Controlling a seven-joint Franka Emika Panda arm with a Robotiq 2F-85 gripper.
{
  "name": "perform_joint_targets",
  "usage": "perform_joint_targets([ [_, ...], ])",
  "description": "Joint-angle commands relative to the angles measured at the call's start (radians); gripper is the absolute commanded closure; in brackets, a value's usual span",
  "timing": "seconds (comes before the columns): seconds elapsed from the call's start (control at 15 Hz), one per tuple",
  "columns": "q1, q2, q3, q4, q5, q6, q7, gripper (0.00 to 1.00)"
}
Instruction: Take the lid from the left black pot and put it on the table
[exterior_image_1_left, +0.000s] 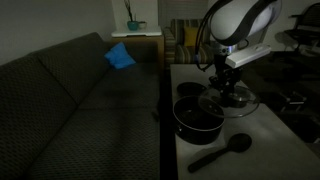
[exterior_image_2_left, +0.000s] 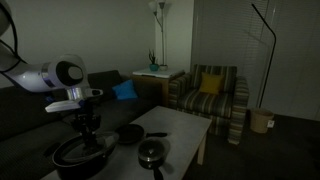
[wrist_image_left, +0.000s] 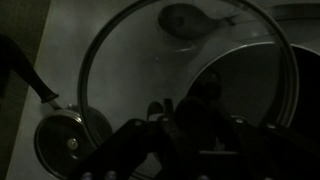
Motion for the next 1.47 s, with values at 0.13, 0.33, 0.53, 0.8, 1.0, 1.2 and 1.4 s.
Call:
perform_joint_targets([
  [0.13, -0.014, -0.195, -0.037, -0.319, -0.013, 0.025, 0.133, 0.85],
  [0.33, -0.037, -0.260, -0.041, -0.454, -0.004, 0.039, 0.178, 0.85],
  [0.53, -0.062, -0.327, -0.034, -0.592, 0.006, 0.094, 0.199, 0.85],
  [0.8, -0.097, -0.394, -0.030, -0.735, 0.013, 0.197, 0.180, 0.85],
  [1.0, -0.101, -0.411, -0.011, -0.781, -0.004, 0.341, 0.121, 0.85],
  [1.2, -0.087, -0.341, -0.032, -0.713, 0.007, 0.292, 0.156, 0.60],
  [1.4, -0.086, -0.332, -0.033, -0.710, 0.007, 0.292, 0.156, 0.60],
])
